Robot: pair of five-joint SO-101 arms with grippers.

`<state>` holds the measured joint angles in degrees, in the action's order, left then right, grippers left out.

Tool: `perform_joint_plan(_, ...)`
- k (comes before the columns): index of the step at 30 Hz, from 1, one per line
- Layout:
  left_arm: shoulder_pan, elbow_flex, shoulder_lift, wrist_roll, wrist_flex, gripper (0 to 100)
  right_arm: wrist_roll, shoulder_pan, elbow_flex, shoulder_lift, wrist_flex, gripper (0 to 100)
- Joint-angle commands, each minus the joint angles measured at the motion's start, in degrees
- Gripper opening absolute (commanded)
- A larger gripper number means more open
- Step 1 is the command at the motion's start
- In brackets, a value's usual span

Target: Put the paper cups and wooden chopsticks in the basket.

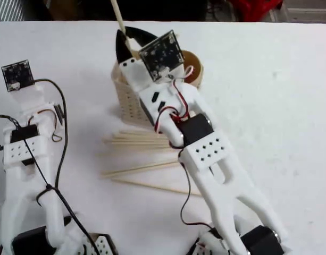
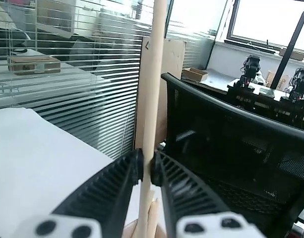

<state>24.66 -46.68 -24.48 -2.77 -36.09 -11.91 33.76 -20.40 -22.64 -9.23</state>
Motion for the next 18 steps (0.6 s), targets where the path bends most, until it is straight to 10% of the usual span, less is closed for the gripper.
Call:
perform_joint_plan(1,0.3,0.4,-1.5,0.5,1.3,12,1.1,-0.7,3.7,-0.7,-4.0,13.2)
perform_joint_plan(18,0.4,-0.4,-1.6,0.8,-0.7,12,-5.6,2.1,2.8,-2.5,-56.6,19.1)
